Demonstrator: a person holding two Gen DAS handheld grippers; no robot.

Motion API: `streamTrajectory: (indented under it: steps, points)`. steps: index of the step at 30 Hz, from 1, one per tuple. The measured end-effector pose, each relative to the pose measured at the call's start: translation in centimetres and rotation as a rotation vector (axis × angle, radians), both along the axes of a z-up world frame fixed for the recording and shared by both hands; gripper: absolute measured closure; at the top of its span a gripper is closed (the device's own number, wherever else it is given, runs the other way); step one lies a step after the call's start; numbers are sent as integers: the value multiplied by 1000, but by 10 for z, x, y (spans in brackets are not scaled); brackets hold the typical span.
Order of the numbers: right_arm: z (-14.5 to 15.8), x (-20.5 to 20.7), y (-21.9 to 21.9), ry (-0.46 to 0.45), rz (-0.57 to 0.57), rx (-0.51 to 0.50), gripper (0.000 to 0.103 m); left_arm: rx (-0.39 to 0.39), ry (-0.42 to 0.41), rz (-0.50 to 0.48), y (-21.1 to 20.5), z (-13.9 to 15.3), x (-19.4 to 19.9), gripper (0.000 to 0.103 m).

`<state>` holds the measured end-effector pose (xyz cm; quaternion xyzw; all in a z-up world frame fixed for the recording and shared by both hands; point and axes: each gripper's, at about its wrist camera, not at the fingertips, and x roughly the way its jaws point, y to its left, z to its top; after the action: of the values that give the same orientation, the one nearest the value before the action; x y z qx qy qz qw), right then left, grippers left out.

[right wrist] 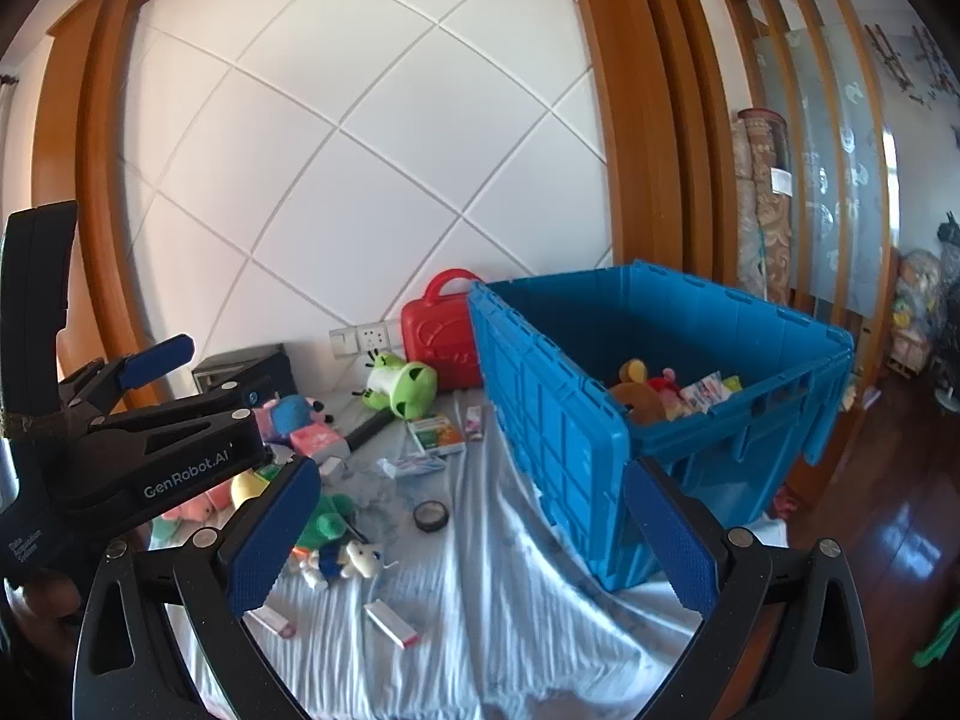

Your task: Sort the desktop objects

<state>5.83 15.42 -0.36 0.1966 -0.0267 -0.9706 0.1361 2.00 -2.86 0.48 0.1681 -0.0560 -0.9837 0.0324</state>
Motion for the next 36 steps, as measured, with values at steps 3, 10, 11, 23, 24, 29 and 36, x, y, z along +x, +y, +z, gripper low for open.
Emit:
streamTrajectory:
  steps: [3, 10, 11, 23, 24, 29, 36]
  points:
    - [2, 2, -2, 5, 4, 0, 0, -2, 2, 6, -2, 0, 2, 19]
    - [1, 1, -6, 5, 15, 2, 0, -5, 0, 17, -7, -2, 2, 19]
    - [1, 1, -7, 5, 16, 2, 0, -2, -1, 16, -8, -2, 2, 19]
    - [1, 0, -5, 2, 9, 2, 0, 2, -5, 16, -9, -4, -3, 19]
    - [1, 0, -5, 1, 9, 2, 0, 2, -6, 17, -9, -4, -3, 19]
    - [1, 0, -5, 0, 11, 1, 0, -3, -7, 20, -7, -5, -4, 19]
    - [2, -3, -4, -6, 19, 7, 0, -9, -11, 21, -5, -7, -4, 19]
